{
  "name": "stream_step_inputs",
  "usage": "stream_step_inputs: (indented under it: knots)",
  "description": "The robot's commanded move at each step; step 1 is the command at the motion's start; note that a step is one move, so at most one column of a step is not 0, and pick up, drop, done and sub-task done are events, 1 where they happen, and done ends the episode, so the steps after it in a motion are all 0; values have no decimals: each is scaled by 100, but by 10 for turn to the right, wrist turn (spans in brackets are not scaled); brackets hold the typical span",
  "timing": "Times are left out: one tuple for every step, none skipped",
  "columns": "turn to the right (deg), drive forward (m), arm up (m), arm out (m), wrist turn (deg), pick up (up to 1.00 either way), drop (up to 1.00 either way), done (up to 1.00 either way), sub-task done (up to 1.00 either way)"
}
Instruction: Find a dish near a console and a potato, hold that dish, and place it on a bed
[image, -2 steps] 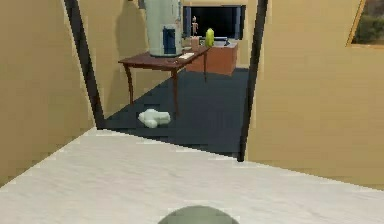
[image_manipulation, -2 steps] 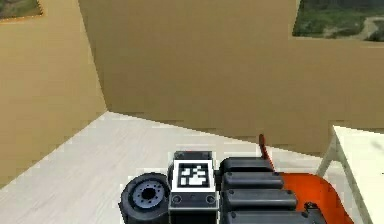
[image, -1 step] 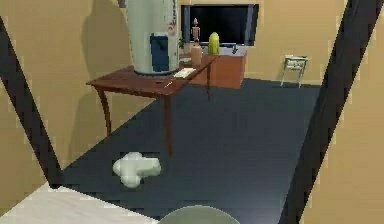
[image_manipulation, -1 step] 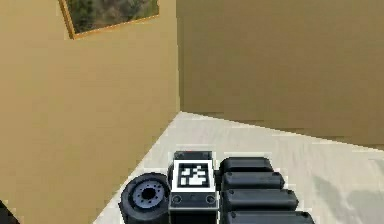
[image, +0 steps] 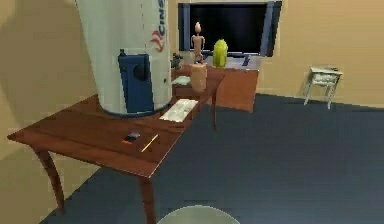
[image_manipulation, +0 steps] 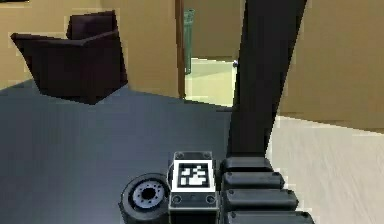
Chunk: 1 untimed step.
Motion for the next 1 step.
stream_step_inputs:
  knots:
    - [0, 20, 0, 0, 0, 0, 0, 0, 0]
